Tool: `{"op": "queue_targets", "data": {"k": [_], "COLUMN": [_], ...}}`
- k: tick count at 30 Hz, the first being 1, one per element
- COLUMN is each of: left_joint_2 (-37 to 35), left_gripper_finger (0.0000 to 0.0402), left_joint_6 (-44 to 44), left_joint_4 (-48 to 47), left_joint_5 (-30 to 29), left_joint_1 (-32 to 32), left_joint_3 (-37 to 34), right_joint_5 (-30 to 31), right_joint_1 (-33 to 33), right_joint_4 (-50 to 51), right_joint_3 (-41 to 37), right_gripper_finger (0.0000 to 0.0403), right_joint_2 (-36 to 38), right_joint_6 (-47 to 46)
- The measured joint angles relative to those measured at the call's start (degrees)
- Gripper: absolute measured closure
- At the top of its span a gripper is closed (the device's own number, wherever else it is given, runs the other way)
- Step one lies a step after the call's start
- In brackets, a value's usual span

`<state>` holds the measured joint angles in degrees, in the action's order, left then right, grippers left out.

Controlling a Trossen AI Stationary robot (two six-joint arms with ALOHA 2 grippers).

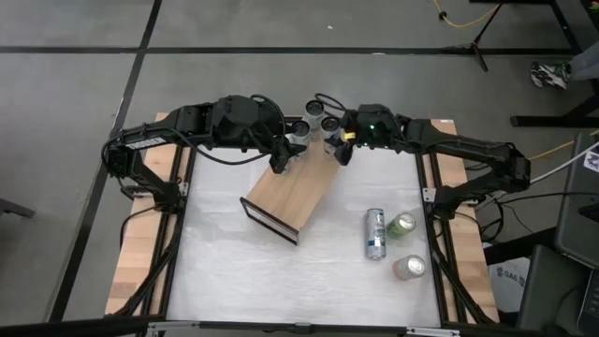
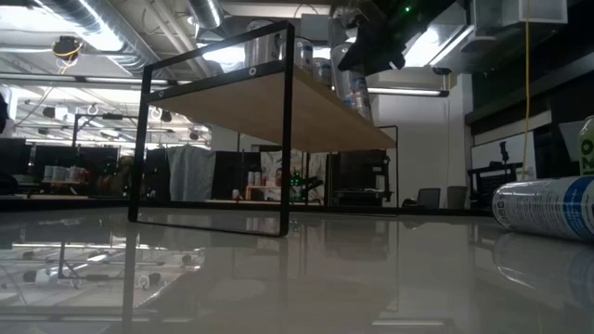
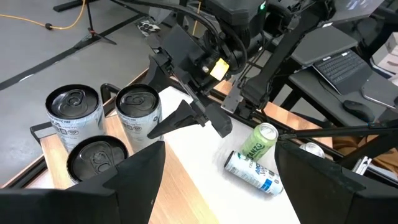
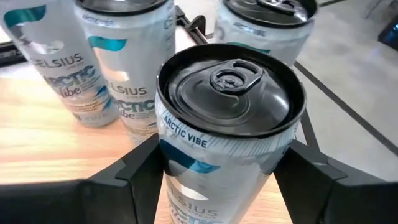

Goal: Place canned beverage on shelf
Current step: Adjust the soda can on the shelf

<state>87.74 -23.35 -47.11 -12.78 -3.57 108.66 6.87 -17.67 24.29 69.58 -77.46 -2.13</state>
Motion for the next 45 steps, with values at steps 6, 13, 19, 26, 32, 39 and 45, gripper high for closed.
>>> {"op": "queue_targets", "data": {"k": [6,13,19,26,32,39,45], "left_joint_2": [0.0,0.0,0.0,0.0,0.0,0.0,0.0], "left_gripper_finger": [0.0103,0.0103,0.0102,0.0102,0.0102,0.0102,0.0102], "left_joint_6": [0.0,0.0,0.0,0.0,0.0,0.0,-0.1], "left_joint_4": [0.0,0.0,0.0,0.0,0.0,0.0,0.0], "left_joint_5": [0.0,0.0,0.0,0.0,0.0,0.0,0.0], "left_joint_1": [0.0,0.0,0.0,0.0,0.0,0.0,0.0], "left_joint_3": [0.0,0.0,0.0,0.0,0.0,0.0,0.0], "right_joint_5": [-1.5,-1.5,-1.4,-1.3,-1.3,-1.1,-1.5], "right_joint_1": [0.0,0.0,0.0,0.0,0.0,0.0,0.0], "right_joint_4": [0.1,0.2,0.1,0.2,0.0,0.0,1.3], "right_joint_3": [0.0,0.0,0.0,0.0,0.0,0.1,3.8], "right_gripper_finger": [0.0154,0.0136,0.0117,0.0094,0.0065,0.0050,0.0049], "right_joint_2": [0.0,0.0,0.0,-0.1,-0.1,0.1,0.2], "right_joint_6": [2.5,2.5,2.6,2.6,2.6,2.6,2.6]}}
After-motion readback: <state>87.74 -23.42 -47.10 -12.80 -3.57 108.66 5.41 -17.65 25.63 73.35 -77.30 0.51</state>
